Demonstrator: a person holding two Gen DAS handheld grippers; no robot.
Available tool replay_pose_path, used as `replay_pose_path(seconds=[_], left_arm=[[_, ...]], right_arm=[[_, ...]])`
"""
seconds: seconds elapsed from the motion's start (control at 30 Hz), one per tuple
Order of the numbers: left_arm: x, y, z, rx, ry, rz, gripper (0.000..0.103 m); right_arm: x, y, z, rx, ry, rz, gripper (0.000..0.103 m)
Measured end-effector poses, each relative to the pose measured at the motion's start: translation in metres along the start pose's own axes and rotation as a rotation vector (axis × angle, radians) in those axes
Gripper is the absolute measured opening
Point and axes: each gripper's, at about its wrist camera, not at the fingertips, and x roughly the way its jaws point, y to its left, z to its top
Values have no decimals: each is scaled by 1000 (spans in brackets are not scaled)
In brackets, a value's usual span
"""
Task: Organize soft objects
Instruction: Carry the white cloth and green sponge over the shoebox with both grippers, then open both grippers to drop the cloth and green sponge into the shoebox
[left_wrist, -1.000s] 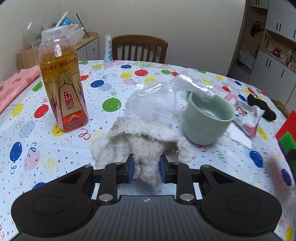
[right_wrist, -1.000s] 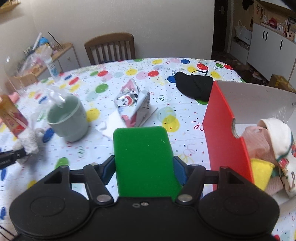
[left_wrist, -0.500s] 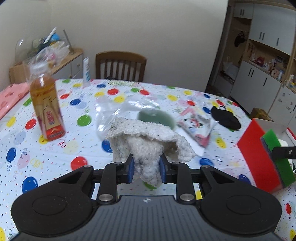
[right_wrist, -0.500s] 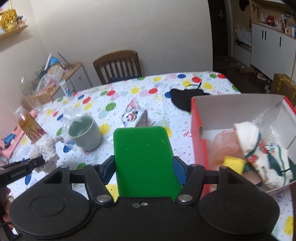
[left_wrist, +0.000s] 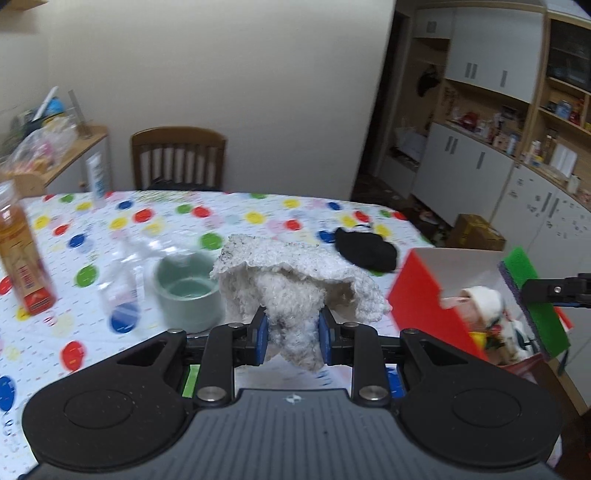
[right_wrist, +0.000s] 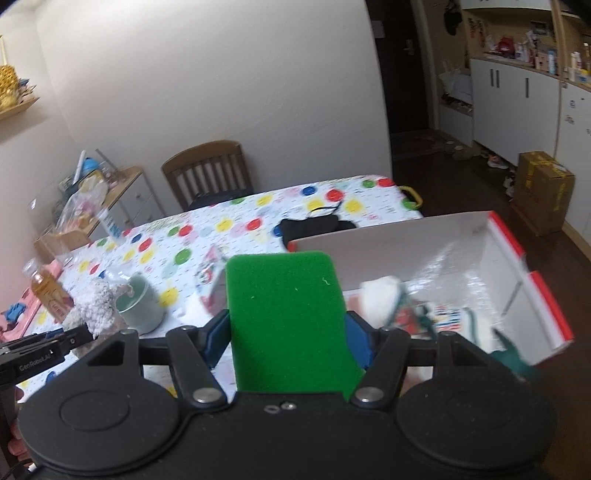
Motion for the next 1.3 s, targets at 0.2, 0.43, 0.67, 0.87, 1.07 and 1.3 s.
replay_pose_path(seconds=[0.2, 0.43, 0.67, 0.87, 1.07, 1.3], left_arm=[[10, -53, 11, 61, -8, -82, 26], [21, -114, 21, 142, -12, -174, 26], [40, -167, 29, 220, 2, -253, 26], [68, -202, 41, 267, 42, -315, 26], [103, -235, 49, 327, 103, -358, 26], [142, -273, 48, 426, 171, -361, 26]], right_arm=[[-12, -42, 5, 32, -23, -47, 64], [-22, -89, 14, 58, -50, -97, 64], [-14, -124, 19, 67, -54, -153, 64], [1, -144, 16, 48, -13, -169, 64], [20, -144, 10, -1, 32, -161, 64], [39, -142, 5, -69, 76, -163, 64]])
